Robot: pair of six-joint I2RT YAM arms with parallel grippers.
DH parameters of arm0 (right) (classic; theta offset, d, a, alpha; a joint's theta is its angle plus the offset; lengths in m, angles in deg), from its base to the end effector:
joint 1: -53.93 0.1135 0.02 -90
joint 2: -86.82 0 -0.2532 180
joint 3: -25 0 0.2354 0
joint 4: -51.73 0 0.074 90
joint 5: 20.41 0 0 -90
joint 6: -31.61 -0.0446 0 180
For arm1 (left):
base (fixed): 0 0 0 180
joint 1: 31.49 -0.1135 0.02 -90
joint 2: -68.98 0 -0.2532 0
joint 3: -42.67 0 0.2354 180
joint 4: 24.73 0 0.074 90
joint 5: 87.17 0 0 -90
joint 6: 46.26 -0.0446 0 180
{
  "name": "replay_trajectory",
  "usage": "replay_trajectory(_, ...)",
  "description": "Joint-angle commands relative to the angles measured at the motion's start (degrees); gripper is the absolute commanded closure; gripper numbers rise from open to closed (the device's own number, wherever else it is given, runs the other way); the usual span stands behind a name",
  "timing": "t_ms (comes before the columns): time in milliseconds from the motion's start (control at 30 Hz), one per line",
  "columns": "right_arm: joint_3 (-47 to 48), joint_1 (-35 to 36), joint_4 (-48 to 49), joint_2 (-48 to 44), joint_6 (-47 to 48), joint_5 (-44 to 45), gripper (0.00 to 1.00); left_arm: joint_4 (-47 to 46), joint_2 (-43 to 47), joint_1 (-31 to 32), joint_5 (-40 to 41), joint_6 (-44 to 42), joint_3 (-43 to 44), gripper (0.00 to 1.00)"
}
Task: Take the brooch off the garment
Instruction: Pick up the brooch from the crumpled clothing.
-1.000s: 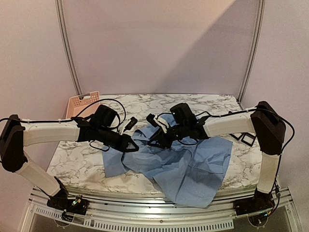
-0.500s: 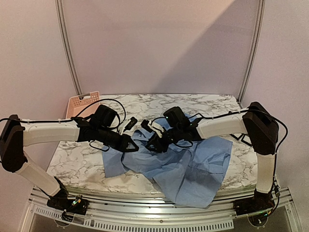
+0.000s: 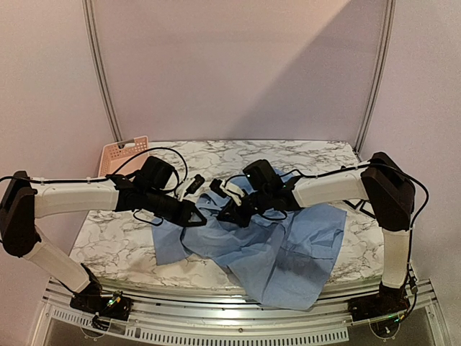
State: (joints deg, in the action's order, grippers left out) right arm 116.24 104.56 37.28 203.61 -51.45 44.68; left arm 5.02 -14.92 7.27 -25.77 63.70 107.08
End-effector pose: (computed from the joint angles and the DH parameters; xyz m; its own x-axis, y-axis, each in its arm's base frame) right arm 0.2609 0.3476 0.1644 -0.2953 -0.5327 -0.7931 -0.9484 0.2635 0.1762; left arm 0.2119 -0.1975 0.2010 -0.8260 0.2788 -0.4899 0.5441 0.6215 -0.5637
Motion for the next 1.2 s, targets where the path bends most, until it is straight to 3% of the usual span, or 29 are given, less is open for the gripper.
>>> replay_trajectory(0, -1.82, 0.36, 4.03, 0.07, -1.71, 1.22, 0.99, 1.19, 1.22, -0.52, 1.47, 0.55, -0.59, 1.0)
replay_trajectory(100, -5.33, 0.34, 9.15, -2.33, -4.67, 1.61, 1.0, 1.37, 2.1, -0.68, 3.71, 1.45, -1.71, 0.93)
replay_trajectory(200, -7.71, 0.35, 13.63, -4.1, -9.53, 0.96, 1.0, 1.31, 3.85, -1.0, 6.14, 1.99, -2.9, 0.79)
replay_trajectory(333, -11.02, 0.23, 19.09, -5.89, -14.47, 1.07, 1.0, 3.27, 7.05, -2.22, 11.95, 1.67, -2.96, 0.47)
replay_trajectory(467, -12.95, 0.07, 22.31, -7.26, -18.48, 0.97, 1.0, 5.04, 8.98, -3.77, 16.26, -0.15, -1.06, 0.28)
replay_trajectory(733, -16.29, -0.78, 27.33, -9.01, -23.57, 1.21, 1.0, 8.09, 2.94, -4.39, 7.4, -8.37, 10.12, 0.17)
replay_trajectory(967, -20.05, -2.4, 34.15, -10.48, -29.38, -0.01, 1.0, 5.46, -5.82, -4.25, -3.57, -10.47, 15.29, 0.16)
replay_trajectory(1167, -21.41, -3.14, 37.19, -10.9, -32.75, -1.45, 1.0, 4.21, -9.74, -3.55, -7.1, -10.79, 15.23, 0.16)
